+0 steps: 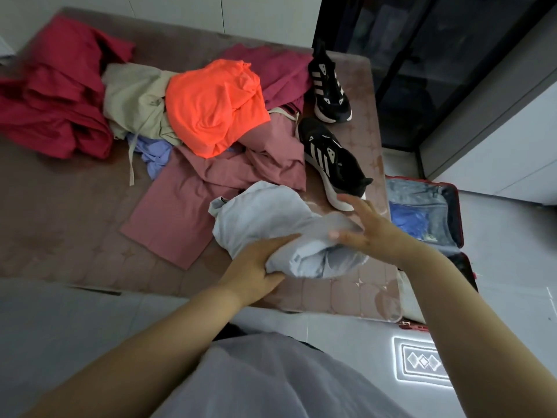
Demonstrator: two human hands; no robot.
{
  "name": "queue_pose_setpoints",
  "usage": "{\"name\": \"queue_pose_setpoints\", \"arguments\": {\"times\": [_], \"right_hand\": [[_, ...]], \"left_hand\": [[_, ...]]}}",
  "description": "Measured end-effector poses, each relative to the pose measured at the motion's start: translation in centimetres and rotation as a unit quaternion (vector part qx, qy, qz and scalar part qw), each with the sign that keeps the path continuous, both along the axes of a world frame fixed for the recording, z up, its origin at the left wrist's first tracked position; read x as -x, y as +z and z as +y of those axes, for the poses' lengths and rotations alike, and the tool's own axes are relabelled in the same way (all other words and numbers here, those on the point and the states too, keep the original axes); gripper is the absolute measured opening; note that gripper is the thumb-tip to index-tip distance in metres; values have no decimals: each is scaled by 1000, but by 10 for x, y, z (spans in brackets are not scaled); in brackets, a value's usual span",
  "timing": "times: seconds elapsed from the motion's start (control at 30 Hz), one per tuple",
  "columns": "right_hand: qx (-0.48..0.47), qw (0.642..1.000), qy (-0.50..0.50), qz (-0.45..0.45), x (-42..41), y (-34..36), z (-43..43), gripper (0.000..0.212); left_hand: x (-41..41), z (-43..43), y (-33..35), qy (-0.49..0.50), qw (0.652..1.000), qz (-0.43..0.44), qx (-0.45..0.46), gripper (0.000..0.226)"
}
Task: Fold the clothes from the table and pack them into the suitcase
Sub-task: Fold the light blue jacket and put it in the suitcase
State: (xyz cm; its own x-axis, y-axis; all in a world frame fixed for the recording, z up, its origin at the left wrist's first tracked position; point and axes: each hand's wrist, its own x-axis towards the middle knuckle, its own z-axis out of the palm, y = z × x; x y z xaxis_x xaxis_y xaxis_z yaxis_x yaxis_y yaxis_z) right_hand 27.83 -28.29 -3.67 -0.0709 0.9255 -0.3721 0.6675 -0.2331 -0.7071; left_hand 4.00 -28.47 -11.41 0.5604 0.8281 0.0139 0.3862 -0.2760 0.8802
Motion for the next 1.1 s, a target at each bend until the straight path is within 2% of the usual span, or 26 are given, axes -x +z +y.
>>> {"name": "queue_pose_setpoints", "arguments": {"times": [0.07, 0.1, 0.13, 0.2, 0.27, 0.3, 0.37, 0.4, 0.47, 0.53, 0.6, 0.63, 0.7, 0.77, 0.8, 0.87, 0.9, 0.97, 1.03, 1.1], "right_hand": [[-68, 990, 123, -17, -5, 3, -5, 107], [-74, 982, 162, -57, -5, 2, -6, 116], [-78, 974, 184, -102, -3, 2, -6, 122], [-143, 956, 203, -157, 3, -3, 1, 119], [-214, 944, 211, -135, 8, -8, 15, 96], [-206, 953, 202, -92, 10, -7, 25, 78], [-92, 982, 164, 1, 22, -6, 44, 43], [-38, 989, 142, 31, 30, -8, 53, 30], [2, 995, 86, 55, 51, -16, 69, 16], [6, 998, 50, 24, 76, -27, 80, 12], [-2, 999, 43, -29, 97, -42, 88, 18], [-5, 998, 42, -56, 105, -49, 89, 16], [4, 994, 33, -100, 113, -65, 91, 35], [33, 988, 34, -148, 114, -75, 93, 43], [41, 985, 34, -163, 114, -77, 95, 43], [28, 981, 21, -193, 114, -75, 97, 42], [-11, 976, 14, -215, 114, -71, 95, 42], [-151, 959, 13, -239, 112, -66, 83, 47], [-223, 947, 72, -219, 114, -62, 68, 60], [-132, 962, 142, -190, 113, -62, 53, 64]], "left_hand": [[3, 2, 8, 57, 994, -35, 92, 45], [5, 3, 9, 76, 987, -52, 132, 35], [9, 5, 12, 89, 980, -68, 164, 29], [18, 7, 17, 89, 970, -93, 209, 26], [27, 6, 21, 74, 961, -113, 240, 25], [32, 4, 22, 77, 955, -120, 261, 25], [41, 1, 20, 122, 931, -143, 312, 31], [44, 0, 18, 166, 910, -164, 344, 34], [45, 1, 19, 270, 857, -197, 392, 41], [41, 3, 21, 356, 858, -138, 343, 47], [38, 4, 24, 429, 879, -55, 200, 44], [39, 4, 24, 445, 890, -23, 97, 47], [41, 6, 18, 386, 919, 56, -67, 57], [38, 12, 10, 286, 933, 164, -147, 53], [34, 15, 8, 248, 930, 218, -160, 52], [29, 22, 10, 198, 914, 325, -137, 64], [28, 23, 10, 187, 908, 359, -104, 71], [30, 25, 6, 187, 899, 394, -46, 81], [32, 21, 1, 200, 892, 404, -28, 84], [31, 16, -2, 209, 892, 400, -15, 84]]}}
